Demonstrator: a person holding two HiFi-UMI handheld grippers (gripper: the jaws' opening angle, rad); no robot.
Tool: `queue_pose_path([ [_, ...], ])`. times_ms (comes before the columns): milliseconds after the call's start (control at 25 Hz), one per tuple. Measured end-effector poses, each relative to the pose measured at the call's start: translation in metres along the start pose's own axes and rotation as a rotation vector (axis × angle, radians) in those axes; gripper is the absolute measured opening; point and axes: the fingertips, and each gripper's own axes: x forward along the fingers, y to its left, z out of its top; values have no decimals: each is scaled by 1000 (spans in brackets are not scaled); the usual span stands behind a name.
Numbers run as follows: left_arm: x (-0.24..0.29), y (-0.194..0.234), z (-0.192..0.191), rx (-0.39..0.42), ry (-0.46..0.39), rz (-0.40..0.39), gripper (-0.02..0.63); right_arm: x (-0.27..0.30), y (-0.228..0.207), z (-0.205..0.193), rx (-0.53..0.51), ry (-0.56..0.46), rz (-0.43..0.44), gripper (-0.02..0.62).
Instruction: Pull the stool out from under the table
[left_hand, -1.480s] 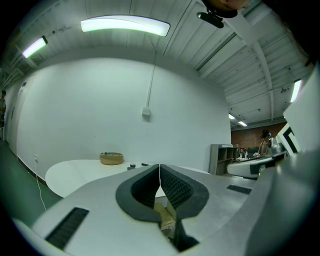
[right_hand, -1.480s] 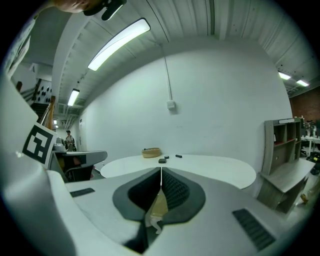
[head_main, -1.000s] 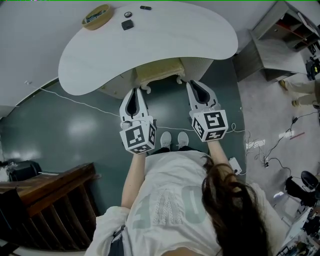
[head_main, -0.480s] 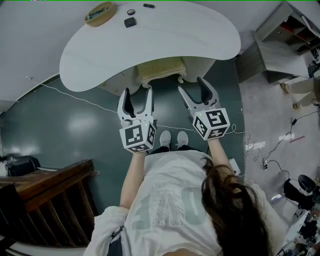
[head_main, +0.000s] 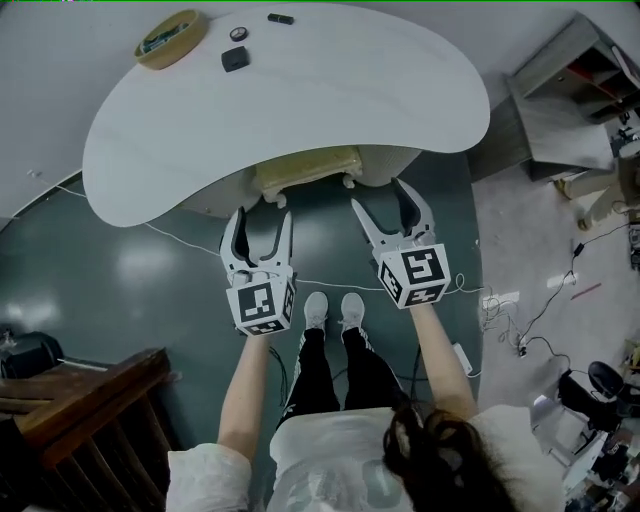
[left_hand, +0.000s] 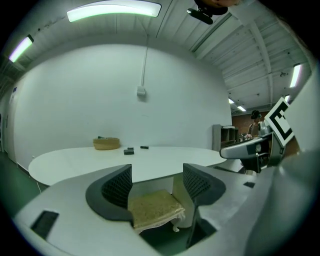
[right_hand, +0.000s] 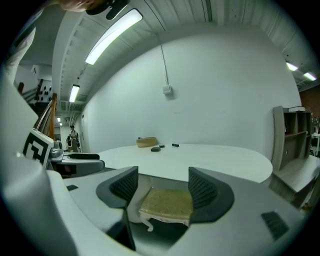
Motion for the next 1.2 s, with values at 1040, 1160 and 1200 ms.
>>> queue_pose_path([
  [1040, 231, 112, -529, 80, 344, 110, 331, 298, -169, -511, -234, 460, -144, 311],
  [1160, 246, 117, -541, 77, 352, 115, 331, 310, -173, -527, -226, 479, -144, 311],
  [1200, 251, 117, -544, 81, 359, 112, 332, 313, -174, -531, -229, 487, -144, 311],
])
